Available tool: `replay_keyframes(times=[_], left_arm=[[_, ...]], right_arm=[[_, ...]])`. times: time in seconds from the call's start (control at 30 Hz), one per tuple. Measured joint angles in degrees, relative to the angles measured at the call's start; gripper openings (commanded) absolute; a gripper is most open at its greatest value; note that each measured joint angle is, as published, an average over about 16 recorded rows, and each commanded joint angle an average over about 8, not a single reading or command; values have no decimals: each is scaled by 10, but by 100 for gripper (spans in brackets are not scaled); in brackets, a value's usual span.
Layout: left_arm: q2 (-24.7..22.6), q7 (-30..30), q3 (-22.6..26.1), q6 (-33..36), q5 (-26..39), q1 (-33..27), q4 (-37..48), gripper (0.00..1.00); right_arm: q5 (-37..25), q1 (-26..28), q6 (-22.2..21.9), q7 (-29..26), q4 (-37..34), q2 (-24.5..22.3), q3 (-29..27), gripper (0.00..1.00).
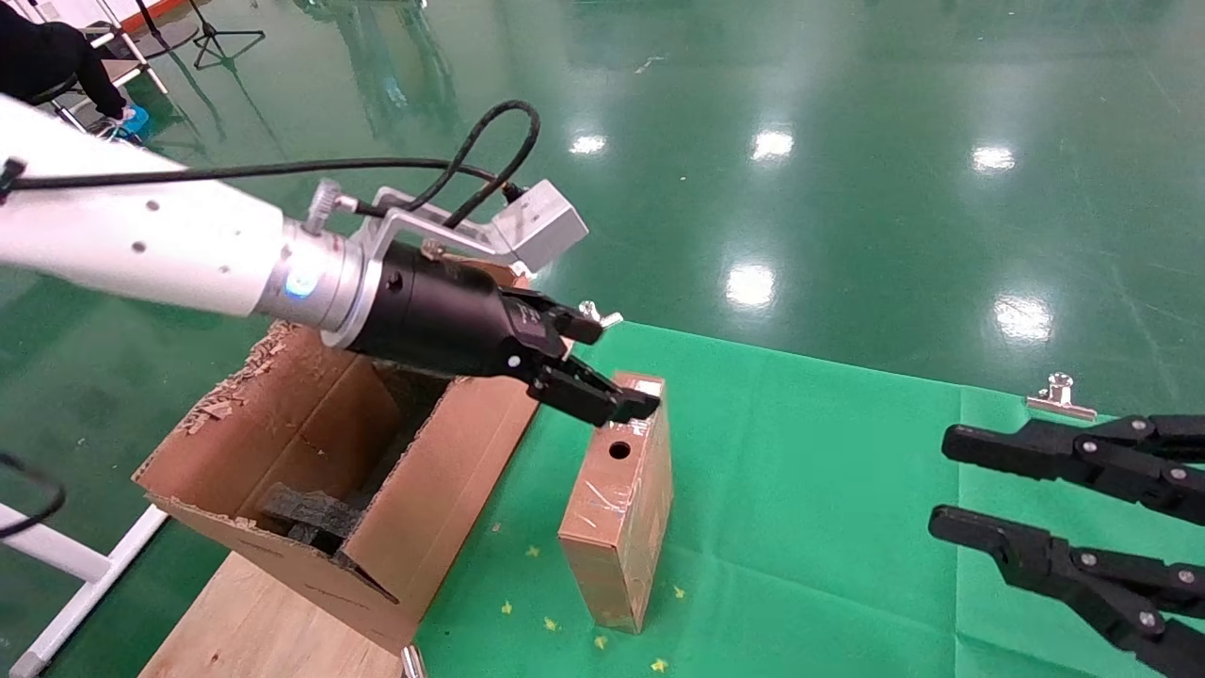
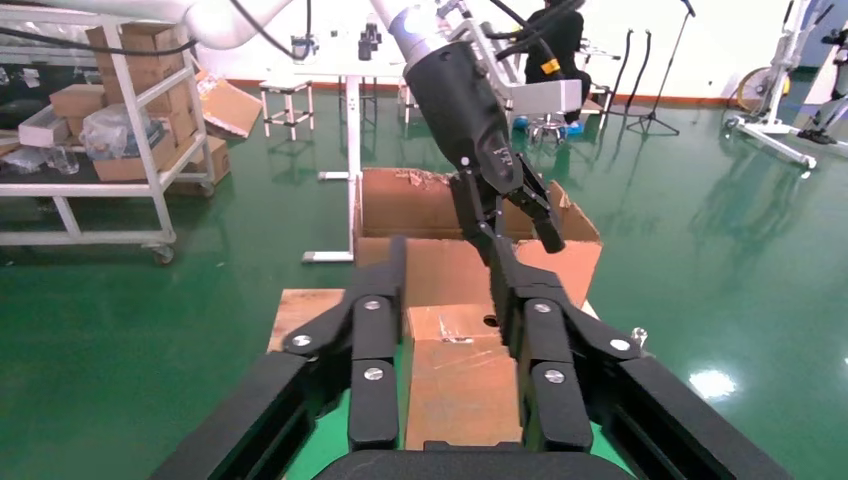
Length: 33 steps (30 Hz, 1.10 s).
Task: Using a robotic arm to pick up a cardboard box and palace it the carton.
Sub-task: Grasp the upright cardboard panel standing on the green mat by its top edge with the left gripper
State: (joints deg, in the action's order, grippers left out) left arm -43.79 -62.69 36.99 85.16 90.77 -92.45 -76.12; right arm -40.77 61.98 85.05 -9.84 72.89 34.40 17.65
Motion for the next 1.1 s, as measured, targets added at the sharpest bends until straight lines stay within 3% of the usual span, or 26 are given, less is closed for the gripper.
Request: replay_keyframes(times=[0.2,0.47,1.1], left_arm=[[-33,-137,44,33,56,-47,9,100],[-72,-248,99,49,88,-84,24,100],[-143,-351,214,41,129,-106,31,100]], right_arm=[[0,0,0,0,0,0,0,0],[0,0,0,0,0,0,0,0],[0,0,0,0,0,0,1,0]])
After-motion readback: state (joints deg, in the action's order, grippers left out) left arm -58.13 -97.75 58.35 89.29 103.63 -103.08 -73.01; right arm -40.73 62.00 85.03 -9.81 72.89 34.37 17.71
